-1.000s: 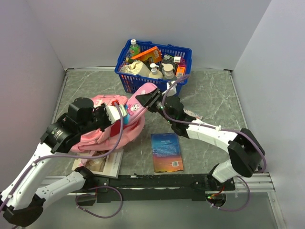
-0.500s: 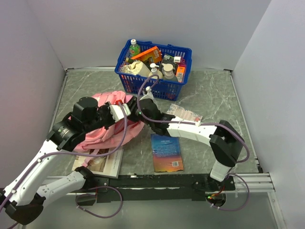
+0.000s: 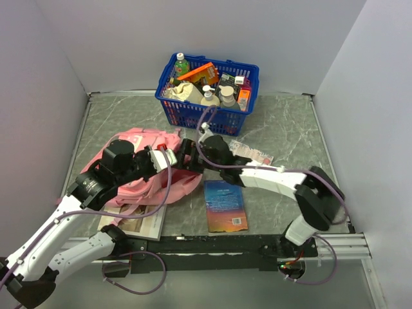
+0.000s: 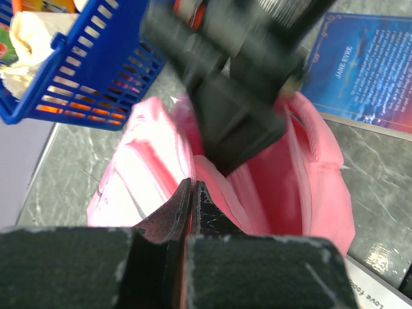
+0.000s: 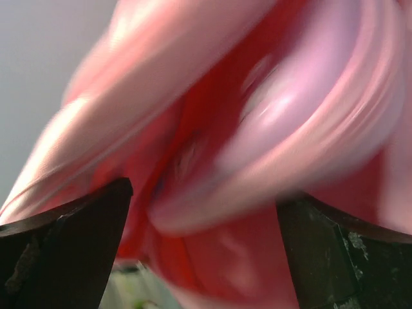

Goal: Pack the student bag
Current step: Place the stationery in the student bag.

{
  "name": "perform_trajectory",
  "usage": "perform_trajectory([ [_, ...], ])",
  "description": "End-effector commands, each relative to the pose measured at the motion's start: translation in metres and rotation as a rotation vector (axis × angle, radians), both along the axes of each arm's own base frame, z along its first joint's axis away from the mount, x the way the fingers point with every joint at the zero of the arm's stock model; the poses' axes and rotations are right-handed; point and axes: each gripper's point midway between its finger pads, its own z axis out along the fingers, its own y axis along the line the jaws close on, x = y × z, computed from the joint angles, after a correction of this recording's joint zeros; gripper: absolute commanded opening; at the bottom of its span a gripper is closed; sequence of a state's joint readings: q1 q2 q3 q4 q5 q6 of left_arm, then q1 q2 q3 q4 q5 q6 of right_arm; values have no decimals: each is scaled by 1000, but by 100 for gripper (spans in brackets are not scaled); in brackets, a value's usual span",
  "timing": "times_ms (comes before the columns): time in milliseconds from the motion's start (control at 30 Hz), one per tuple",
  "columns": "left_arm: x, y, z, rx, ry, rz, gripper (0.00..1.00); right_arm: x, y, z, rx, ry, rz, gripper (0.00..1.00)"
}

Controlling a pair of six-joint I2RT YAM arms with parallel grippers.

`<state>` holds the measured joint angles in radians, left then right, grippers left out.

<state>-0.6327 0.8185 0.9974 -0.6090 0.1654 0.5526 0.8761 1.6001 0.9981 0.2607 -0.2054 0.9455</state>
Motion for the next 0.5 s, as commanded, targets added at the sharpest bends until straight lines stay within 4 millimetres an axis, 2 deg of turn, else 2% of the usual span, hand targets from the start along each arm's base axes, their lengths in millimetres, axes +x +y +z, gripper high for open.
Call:
perform_trajectory([
  [0,4,-5,43,-116,-121,2,1,-1,-47,53,-78,-287,-35,100],
  [67,2,-5,44,-113,-126,-3,1,5,-67,54,-167,-357,-77,98],
  [167,0,-4,45,-111,-125,-12,1,19,-84,58,-229,-408,-131,92],
  [233,-2,-5,45,-111,-123,-21,1,28,-91,55,-235,-411,-156,84],
  [267,-3,-5,46,-113,-121,-23,1,33,-93,47,-251,-397,-168,79],
  [300,-3,-5,47,-115,-122,-26,1,40,-96,43,-259,-393,-181,66],
  [367,-5,-6,49,-118,-122,-30,1,48,-94,25,-290,-379,-186,53],
  [400,-5,-6,49,-118,-119,-33,1,54,-92,24,-287,-390,-196,34],
  [433,-6,-6,50,-120,-116,-38,1,58,-89,12,-310,-381,-192,22],
  [467,-8,-6,54,-126,-122,-44,1,61,-85,10,-304,-384,-190,10],
])
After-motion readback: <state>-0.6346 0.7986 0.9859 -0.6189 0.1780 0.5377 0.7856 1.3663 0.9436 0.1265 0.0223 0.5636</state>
